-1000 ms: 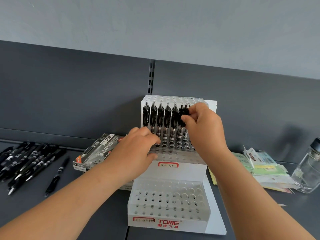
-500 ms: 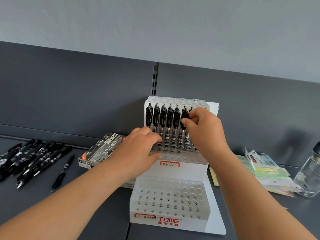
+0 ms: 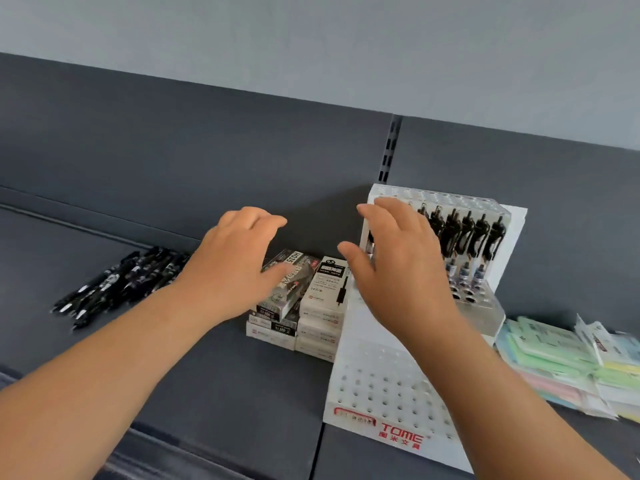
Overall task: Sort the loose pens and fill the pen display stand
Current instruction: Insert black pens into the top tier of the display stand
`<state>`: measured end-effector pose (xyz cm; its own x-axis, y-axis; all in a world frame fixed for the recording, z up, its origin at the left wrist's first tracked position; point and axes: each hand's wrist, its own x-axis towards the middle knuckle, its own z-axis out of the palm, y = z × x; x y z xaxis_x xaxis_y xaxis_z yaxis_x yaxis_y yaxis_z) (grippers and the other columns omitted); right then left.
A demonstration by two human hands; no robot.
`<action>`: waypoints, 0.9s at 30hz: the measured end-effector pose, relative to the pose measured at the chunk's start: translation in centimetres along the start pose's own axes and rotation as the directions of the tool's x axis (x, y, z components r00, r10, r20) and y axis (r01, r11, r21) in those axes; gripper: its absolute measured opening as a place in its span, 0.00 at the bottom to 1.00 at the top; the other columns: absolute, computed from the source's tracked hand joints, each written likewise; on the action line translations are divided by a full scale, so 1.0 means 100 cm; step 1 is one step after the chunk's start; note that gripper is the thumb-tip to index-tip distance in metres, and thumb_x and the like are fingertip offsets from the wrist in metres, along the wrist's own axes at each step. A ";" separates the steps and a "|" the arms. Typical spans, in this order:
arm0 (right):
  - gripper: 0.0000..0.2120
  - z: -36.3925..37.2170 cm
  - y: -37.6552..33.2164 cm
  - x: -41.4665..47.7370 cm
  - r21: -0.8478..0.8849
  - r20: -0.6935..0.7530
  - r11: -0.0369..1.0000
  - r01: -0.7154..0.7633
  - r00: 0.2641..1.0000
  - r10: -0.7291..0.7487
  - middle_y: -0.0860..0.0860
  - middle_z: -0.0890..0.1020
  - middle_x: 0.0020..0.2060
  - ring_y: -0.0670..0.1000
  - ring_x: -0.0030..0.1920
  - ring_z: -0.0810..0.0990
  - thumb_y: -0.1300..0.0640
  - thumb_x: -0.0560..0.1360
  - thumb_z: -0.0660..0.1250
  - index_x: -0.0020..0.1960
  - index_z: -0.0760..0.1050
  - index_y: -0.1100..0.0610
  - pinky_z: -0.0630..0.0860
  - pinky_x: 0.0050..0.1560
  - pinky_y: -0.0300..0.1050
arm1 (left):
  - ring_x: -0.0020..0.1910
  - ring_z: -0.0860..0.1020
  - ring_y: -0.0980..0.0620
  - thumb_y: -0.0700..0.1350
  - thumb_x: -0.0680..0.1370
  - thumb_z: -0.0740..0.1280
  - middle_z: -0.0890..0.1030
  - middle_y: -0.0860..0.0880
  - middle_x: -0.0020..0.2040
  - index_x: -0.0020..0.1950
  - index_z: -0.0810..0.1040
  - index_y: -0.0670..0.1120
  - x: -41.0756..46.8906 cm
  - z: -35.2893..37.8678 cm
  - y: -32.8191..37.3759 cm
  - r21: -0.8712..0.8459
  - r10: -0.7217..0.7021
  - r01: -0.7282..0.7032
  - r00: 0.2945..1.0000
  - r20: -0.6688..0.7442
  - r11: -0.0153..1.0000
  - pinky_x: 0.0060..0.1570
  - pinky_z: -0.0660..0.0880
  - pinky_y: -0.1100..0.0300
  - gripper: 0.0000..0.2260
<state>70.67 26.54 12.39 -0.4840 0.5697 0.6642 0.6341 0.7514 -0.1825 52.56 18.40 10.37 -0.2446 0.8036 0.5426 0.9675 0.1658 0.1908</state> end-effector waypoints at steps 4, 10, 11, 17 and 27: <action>0.24 0.027 -0.037 0.006 0.019 0.066 0.999 0.034 0.997 -0.035 0.55 0.71 0.68 0.57 0.69 0.67 0.48 0.75 0.66 0.68 0.70 0.57 0.60 0.70 0.52 | 0.68 0.62 0.49 0.57 0.75 0.66 0.67 0.52 0.68 0.72 0.64 0.51 -0.009 -0.017 -0.047 0.060 -0.053 0.053 0.999 -0.006 0.997 0.65 0.64 0.54 0.28; 0.26 0.067 -0.097 0.024 0.040 0.144 0.997 0.060 0.987 -0.065 0.53 0.67 0.70 0.53 0.72 0.62 0.47 0.76 0.65 0.71 0.67 0.55 0.55 0.71 0.48 | 0.69 0.61 0.49 0.58 0.75 0.65 0.67 0.52 0.69 0.73 0.64 0.50 -0.013 -0.035 -0.122 0.059 -0.114 0.113 0.993 0.017 0.992 0.66 0.62 0.53 0.28; 0.26 0.069 -0.099 0.024 0.022 0.147 0.998 0.052 0.988 -0.055 0.53 0.67 0.70 0.53 0.72 0.62 0.46 0.76 0.65 0.71 0.67 0.55 0.55 0.71 0.48 | 0.69 0.61 0.49 0.58 0.75 0.65 0.67 0.52 0.69 0.73 0.64 0.50 -0.014 -0.035 -0.125 0.051 -0.108 0.107 0.994 0.018 0.993 0.66 0.62 0.53 0.28; 0.26 0.130 -0.179 0.031 0.019 0.198 1.000 0.024 0.980 -0.027 0.54 0.70 0.68 0.56 0.70 0.66 0.47 0.75 0.67 0.69 0.69 0.56 0.59 0.70 0.51 | 0.69 0.61 0.48 0.58 0.75 0.65 0.67 0.52 0.69 0.73 0.64 0.50 -0.020 -0.039 -0.220 0.056 -0.115 0.109 0.988 0.105 0.992 0.66 0.62 0.54 0.28; 0.26 0.201 -0.199 0.015 -0.067 0.413 0.978 -0.200 0.886 0.210 0.51 0.67 0.70 0.55 0.69 0.65 0.45 0.77 0.63 0.71 0.65 0.54 0.63 0.69 0.48 | 0.69 0.62 0.49 0.59 0.77 0.62 0.67 0.52 0.69 0.73 0.64 0.51 -0.028 0.000 -0.269 -0.009 -0.033 0.037 0.958 0.286 0.999 0.67 0.60 0.55 0.27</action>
<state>45.26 19.13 2.42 -0.5453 0.7999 0.2506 0.7570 0.5983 -0.2625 27.25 11.70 3.70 -0.2481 0.9276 0.2793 0.9572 0.1905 0.2177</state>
